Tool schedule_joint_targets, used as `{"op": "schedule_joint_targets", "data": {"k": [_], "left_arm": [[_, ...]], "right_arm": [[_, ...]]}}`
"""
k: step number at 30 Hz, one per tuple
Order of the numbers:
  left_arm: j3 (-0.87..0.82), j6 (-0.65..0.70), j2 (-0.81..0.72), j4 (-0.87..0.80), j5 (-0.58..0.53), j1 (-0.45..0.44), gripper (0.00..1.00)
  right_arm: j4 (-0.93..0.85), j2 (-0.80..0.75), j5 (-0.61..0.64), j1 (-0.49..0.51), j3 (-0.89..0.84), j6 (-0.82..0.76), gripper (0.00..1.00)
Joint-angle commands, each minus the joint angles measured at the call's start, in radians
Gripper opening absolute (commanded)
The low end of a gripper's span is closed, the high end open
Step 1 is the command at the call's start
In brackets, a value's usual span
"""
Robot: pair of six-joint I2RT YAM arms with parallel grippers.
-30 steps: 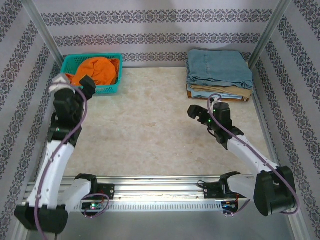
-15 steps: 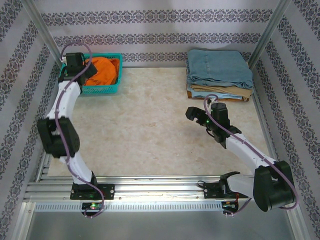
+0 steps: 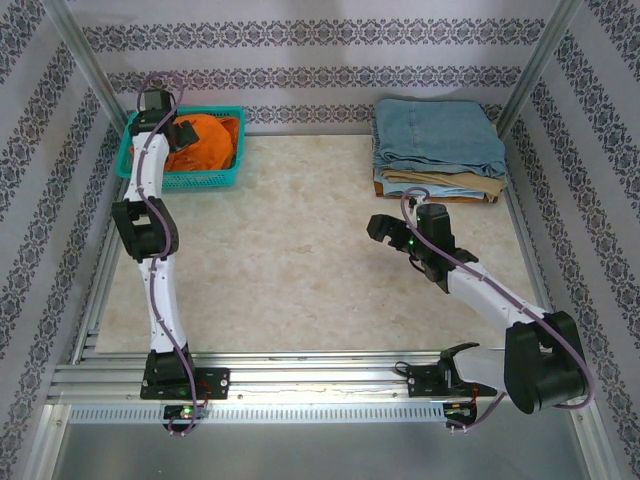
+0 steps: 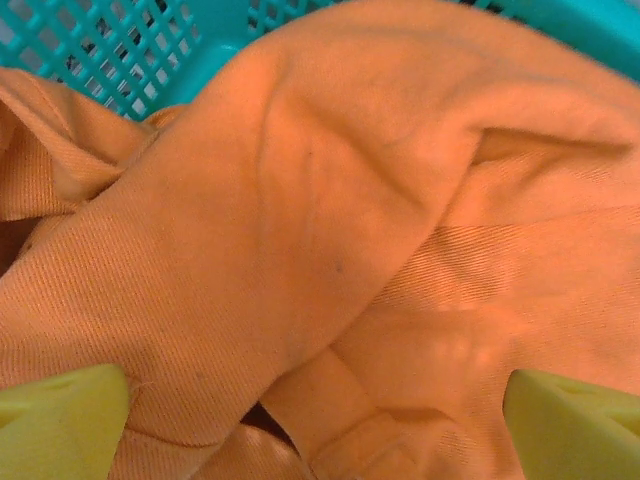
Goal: Fold and stack the trousers
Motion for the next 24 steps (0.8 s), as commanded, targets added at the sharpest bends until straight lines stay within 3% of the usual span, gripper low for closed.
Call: {"op": "schedule_joint_targets", "data": {"k": [1,7,11,14,15,24], "left_arm": [[0.039,0.044,0.054,-0.105,-0.061,-0.003,0.93],[0.037,0.070,0.106,-0.100,-0.055,-0.003,0.74],[0.038,0.101,0.133,-0.092,-0.052,-0.002,0.42],[0.039,0.121,0.144,-0.079,-0.035,-0.002,0.07],[0.040,0.124,0.143,-0.074,-0.028,-0.003,0.00],[0.016,0.157,-0.042,0.057,0.054,-0.034,0.00]], "right_arm": [[-0.010,0.020,0.023,0.010,0.031,-0.019,0.98],[-0.013,0.065,0.020,0.010,0.046,-0.013,0.98],[-0.016,0.082,0.013,0.011,0.054,-0.012,0.98],[-0.017,0.077,0.014,0.011,0.053,-0.012,0.98],[-0.019,0.074,0.016,0.010,0.054,-0.012,0.98],[-0.011,0.070,0.020,0.010,0.049,0.000,0.98]]}}
